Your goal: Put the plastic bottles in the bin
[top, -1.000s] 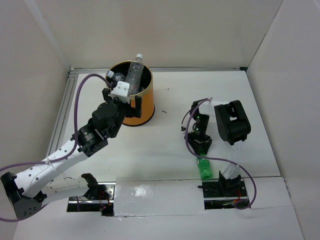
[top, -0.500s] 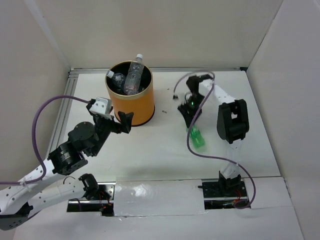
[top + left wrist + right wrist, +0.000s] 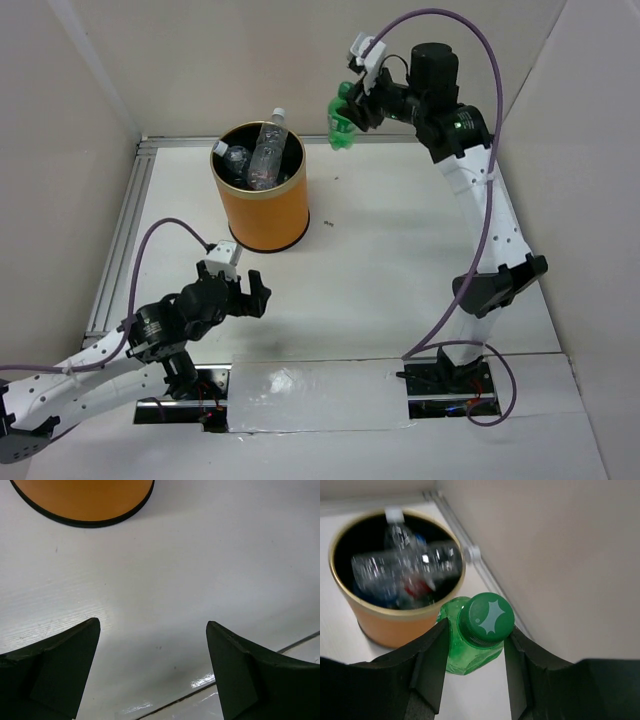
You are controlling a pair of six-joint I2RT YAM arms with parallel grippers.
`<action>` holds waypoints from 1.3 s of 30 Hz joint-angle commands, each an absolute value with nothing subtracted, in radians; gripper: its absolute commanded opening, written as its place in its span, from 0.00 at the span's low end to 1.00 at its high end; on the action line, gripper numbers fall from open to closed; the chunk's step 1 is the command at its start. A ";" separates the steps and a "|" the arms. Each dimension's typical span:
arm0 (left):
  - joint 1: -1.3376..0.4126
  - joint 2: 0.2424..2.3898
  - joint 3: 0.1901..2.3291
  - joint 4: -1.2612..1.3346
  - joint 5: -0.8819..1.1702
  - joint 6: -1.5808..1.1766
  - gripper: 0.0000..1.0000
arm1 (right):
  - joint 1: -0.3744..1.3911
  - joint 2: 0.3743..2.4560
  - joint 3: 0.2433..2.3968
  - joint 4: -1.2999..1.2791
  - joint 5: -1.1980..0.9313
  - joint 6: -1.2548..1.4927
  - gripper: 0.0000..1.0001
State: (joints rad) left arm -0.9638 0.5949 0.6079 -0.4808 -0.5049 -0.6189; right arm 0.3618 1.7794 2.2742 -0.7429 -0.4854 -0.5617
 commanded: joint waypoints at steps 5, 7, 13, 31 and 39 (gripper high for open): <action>-0.971 0.543 0.606 -0.518 -0.502 -0.758 1.00 | 0.448 1.888 2.355 -0.335 -0.565 -0.327 0.00; -0.971 0.543 0.606 -0.518 -0.502 -0.768 1.00 | 0.468 1.928 2.367 -0.334 -0.565 -0.315 0.00; -0.980 0.534 0.606 -0.537 -0.511 -0.790 1.00 | 0.477 1.973 2.281 -0.371 -0.635 -0.290 0.00; -0.989 0.594 0.615 -0.468 -0.511 -0.747 1.00 | 0.546 1.901 2.171 -0.554 -0.577 -0.376 1.00; -0.989 0.635 0.603 -0.333 -0.450 -0.680 1.00 | 0.333 1.717 2.028 -0.555 -0.405 -0.272 1.00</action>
